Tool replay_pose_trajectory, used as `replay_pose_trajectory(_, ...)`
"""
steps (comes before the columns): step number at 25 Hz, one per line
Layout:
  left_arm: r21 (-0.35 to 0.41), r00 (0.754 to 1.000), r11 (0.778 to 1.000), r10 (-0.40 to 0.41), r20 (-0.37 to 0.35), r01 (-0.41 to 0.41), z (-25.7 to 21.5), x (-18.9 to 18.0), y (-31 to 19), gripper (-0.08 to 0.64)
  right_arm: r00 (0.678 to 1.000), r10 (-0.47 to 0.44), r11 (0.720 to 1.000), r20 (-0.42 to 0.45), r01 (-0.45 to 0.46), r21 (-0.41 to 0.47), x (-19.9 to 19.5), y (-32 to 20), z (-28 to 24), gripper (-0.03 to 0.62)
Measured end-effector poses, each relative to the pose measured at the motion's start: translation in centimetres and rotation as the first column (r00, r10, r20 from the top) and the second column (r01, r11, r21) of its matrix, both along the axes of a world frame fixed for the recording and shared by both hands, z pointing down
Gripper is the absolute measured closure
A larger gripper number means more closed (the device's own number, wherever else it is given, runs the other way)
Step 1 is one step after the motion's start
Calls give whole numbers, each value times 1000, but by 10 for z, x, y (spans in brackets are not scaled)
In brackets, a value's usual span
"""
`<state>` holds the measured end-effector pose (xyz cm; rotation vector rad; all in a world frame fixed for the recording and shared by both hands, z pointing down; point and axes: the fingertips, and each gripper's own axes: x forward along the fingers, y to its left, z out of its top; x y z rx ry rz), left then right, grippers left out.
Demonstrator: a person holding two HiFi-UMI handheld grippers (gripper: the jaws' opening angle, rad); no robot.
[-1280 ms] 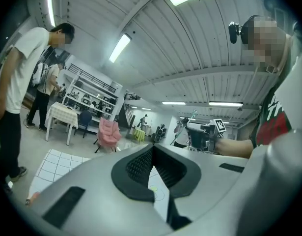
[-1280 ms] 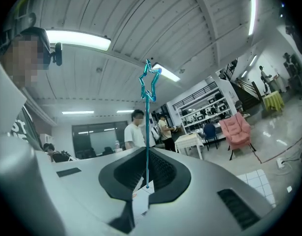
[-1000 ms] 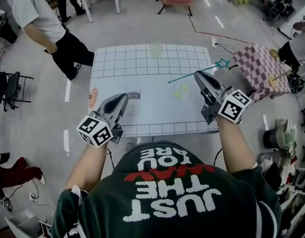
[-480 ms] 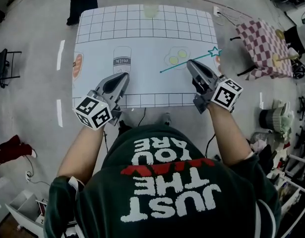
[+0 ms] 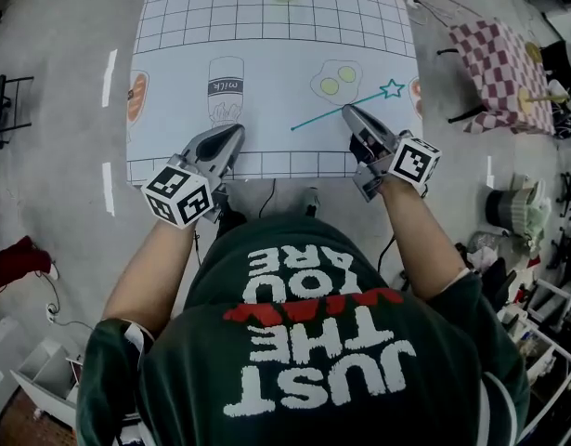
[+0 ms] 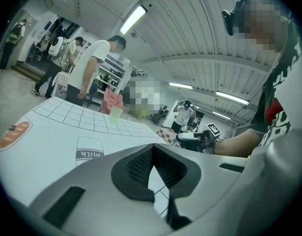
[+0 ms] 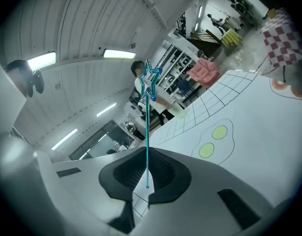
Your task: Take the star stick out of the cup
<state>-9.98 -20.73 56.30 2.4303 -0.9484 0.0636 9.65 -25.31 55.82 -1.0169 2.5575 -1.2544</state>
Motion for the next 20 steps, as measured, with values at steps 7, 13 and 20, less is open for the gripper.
replay_pose_trajectory(7,-45,1000,999,15,10,-15,23,4,9,563,998,-25,995,52,30,-94,-11,8,32,551)
replay_pose_trajectory(13,-69,999,997,30,18,-28,31,8,12,562,997,-18,986,76,31,-165,-9,16,50,551)
replay_pose_trajectory(20,-82,999,996,43,19,-41,35,15,10,563,996,-7,981,85,23,-193,0,17,56,551)
